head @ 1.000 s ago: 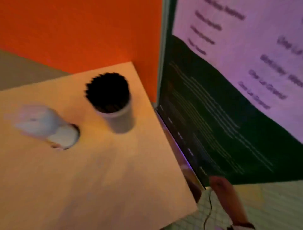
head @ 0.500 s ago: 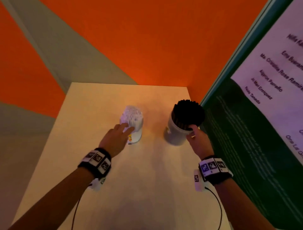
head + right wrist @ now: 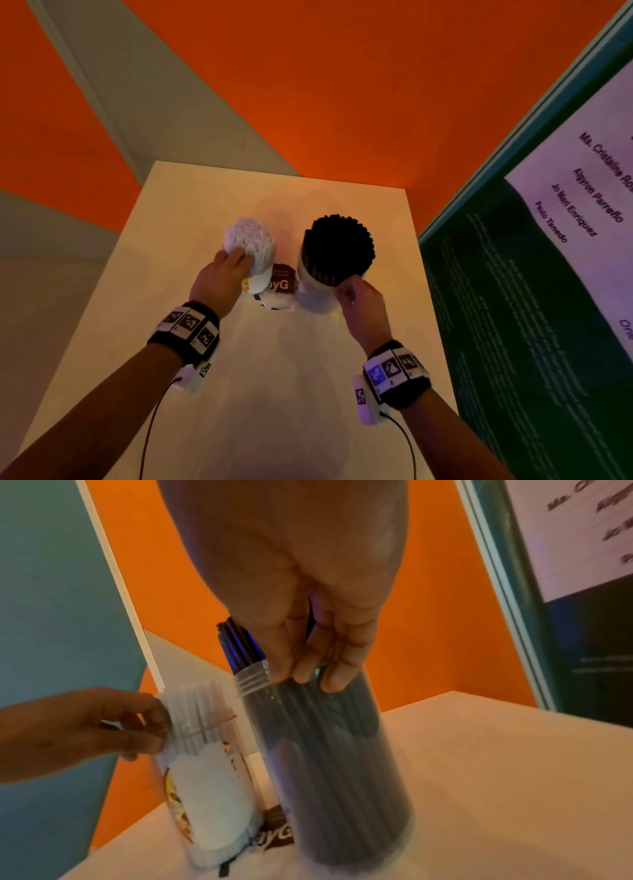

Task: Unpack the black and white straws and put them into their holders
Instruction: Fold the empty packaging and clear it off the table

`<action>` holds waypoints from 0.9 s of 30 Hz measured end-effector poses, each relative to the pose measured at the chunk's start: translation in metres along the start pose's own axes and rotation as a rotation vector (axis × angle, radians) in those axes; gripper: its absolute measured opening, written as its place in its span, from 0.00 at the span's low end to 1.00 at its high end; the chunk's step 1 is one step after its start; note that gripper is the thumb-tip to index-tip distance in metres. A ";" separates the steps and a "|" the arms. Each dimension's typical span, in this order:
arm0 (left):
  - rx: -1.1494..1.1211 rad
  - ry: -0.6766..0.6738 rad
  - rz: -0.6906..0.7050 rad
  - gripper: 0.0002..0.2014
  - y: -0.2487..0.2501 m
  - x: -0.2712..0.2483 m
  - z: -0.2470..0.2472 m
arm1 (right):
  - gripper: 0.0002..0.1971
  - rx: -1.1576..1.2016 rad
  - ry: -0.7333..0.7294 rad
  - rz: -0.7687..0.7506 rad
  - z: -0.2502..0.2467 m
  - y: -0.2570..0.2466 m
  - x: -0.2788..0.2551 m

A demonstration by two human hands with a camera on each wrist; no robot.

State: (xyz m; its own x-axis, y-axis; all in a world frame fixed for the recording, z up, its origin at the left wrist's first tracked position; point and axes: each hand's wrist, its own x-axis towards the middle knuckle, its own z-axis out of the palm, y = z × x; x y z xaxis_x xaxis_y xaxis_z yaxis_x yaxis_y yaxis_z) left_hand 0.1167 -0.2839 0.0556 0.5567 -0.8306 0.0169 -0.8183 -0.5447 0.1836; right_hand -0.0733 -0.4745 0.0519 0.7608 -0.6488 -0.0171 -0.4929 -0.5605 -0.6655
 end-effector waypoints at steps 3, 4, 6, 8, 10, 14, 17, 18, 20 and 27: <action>-0.038 -0.004 -0.071 0.11 -0.016 0.018 0.004 | 0.06 0.027 0.002 -0.002 0.015 -0.016 0.026; -0.049 0.001 -0.086 0.10 -0.021 0.027 0.005 | 0.06 0.033 0.000 -0.004 0.018 -0.020 0.035; -0.100 0.000 -0.089 0.10 -0.027 0.043 0.006 | 0.06 0.038 -0.003 -0.006 0.023 -0.026 0.052; -0.157 -0.008 -0.073 0.14 -0.031 0.058 0.007 | 0.06 0.039 -0.002 -0.004 0.027 -0.031 0.067; -0.187 -0.029 -0.068 0.16 -0.034 0.070 0.006 | 0.06 0.040 0.002 0.004 0.029 -0.033 0.079; -0.224 -0.043 -0.082 0.16 -0.036 0.082 0.004 | 0.07 0.034 0.005 0.010 0.028 -0.032 0.094; -0.259 -0.032 -0.064 0.14 -0.033 0.082 0.004 | 0.07 0.014 -0.006 -0.005 0.024 -0.029 0.099; -0.264 -0.029 -0.052 0.14 -0.033 0.081 0.004 | 0.07 0.011 -0.006 -0.008 0.024 -0.028 0.101; -0.260 -0.030 -0.040 0.13 -0.031 0.081 0.004 | 0.07 0.007 -0.004 -0.008 0.023 -0.025 0.103; -0.253 0.004 -0.045 0.11 -0.027 0.079 0.006 | 0.07 0.003 -0.004 -0.011 0.020 -0.021 0.104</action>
State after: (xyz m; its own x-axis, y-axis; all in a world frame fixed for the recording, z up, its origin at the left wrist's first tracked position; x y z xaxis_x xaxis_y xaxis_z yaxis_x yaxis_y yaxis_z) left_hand 0.1815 -0.3355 0.0463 0.5925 -0.8055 0.0072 -0.7313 -0.5341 0.4242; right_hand 0.0253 -0.5196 0.0493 0.7682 -0.6401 -0.0126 -0.4829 -0.5664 -0.6678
